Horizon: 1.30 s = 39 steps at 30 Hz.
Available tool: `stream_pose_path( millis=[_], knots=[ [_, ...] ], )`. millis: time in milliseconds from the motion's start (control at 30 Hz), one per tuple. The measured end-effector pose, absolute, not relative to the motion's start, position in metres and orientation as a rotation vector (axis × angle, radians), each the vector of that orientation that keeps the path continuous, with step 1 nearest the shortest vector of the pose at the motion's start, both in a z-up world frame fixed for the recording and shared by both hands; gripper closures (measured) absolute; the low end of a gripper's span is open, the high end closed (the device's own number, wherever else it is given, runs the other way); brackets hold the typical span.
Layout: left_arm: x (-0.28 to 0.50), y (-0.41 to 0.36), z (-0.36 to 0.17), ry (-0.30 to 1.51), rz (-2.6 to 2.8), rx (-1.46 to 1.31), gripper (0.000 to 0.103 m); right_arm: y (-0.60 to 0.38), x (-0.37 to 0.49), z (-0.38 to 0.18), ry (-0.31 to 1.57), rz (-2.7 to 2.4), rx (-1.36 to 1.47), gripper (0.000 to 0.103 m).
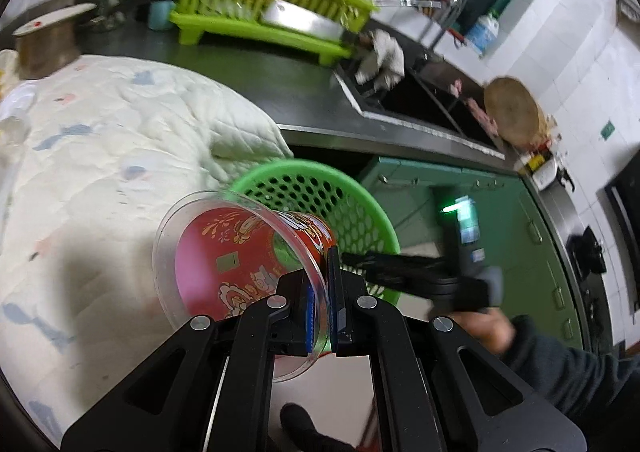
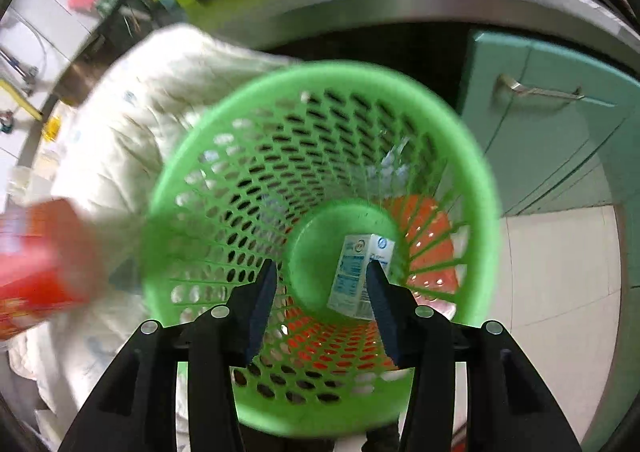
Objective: Collect trash
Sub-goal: 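Carry the red cup over the green basket and open the left tool, then move the left tool to the crumpled white paper and grasp it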
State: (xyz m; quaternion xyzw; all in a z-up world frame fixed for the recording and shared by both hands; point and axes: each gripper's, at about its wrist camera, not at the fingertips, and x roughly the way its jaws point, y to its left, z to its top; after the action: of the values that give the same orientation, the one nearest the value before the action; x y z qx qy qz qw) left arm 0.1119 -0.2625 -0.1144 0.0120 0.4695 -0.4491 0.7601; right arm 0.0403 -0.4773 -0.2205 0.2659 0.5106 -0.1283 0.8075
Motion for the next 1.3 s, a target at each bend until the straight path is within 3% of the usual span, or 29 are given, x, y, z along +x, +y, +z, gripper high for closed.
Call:
stream_pose_path(
  millis=[233, 467, 533, 567, 933, 1300],
  knots=[
    [0.112, -0.307, -0.151, 1.115, -1.004, 0.093, 0.098, -0.494, -0.01, -0.167, 0.972, -0.338, 0.52, 0.052],
    [0.109, -0.326, -0.179, 1.193, -0.981, 0.135, 0.094, -0.503, -0.043, -0.15, 0.91, -0.367, 0.549, 0.051],
    [0.107, -0.328, -0.181, 1.201, -0.985, 0.134, 0.077, -0.504, -0.048, -0.148, 0.901, -0.366, 0.559, 0.051],
    [0.107, -0.329, -0.181, 1.194, -0.984, 0.137, 0.074, -0.503, -0.049, -0.147, 0.898, -0.367, 0.56, 0.051],
    [0.106, -0.295, -0.149, 1.127, -0.946, 0.088, 0.071, -0.476, -0.031, -0.122, 0.865, -0.297, 0.511, 0.049],
    [0.116, -0.197, -0.101, 0.998, -0.76, -0.026, 0.068, -0.418, 0.01, -0.093, 0.853, -0.133, 0.4, 0.044]
  ],
)
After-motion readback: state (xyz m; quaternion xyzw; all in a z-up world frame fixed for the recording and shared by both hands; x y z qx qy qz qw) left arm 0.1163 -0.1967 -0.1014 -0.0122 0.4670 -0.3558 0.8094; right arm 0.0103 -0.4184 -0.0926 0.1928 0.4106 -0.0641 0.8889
